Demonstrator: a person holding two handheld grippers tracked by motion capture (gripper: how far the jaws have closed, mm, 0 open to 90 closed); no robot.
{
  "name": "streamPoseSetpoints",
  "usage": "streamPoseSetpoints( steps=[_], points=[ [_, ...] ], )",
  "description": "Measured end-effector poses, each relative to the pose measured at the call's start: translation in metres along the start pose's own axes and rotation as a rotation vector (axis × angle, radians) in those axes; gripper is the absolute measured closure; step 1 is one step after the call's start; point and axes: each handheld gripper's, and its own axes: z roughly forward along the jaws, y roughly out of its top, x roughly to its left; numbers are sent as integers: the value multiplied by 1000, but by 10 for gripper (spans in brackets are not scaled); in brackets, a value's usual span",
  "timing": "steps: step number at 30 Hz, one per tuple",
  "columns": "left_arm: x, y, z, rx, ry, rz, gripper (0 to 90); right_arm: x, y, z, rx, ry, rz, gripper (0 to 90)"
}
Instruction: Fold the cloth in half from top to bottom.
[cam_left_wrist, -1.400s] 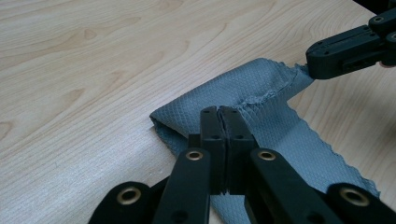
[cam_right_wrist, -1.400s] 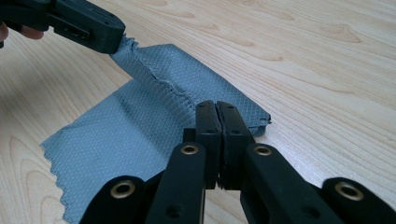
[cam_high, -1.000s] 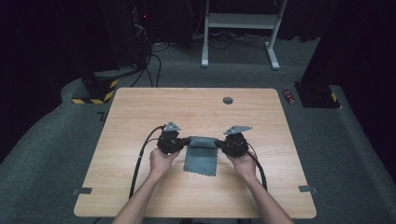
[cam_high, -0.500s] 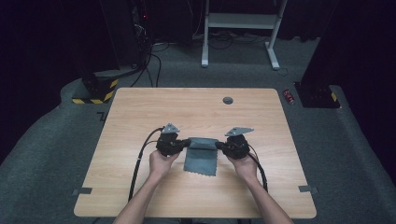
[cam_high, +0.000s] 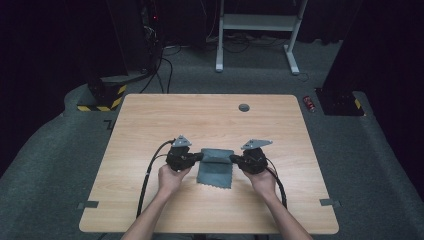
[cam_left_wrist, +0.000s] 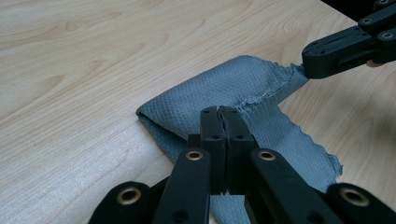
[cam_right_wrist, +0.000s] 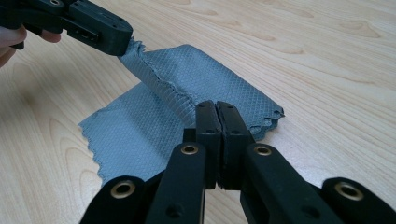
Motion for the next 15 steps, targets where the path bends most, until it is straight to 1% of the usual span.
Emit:
streamPoseSetpoints(
  steps=[1, 2, 10, 12, 15],
  points=[
    [0, 0, 0, 0, -1, 0, 890, 1, 0, 0, 0, 0, 5, 886],
    [0, -1, 0, 0, -3, 0, 890, 1, 0, -1, -3, 1, -2, 886],
    [-2, -6, -1, 5, -6, 1, 890, 4, -5, -1, 2, 11, -5, 886],
    [-2, -6, -1, 6, -3, 10, 890, 5, -5, -2, 1, 14, 1, 886],
    [-4, -7, -2, 6, 1, 17, 889, 7, -6, -3, -2, 16, -4, 886]
  ],
)
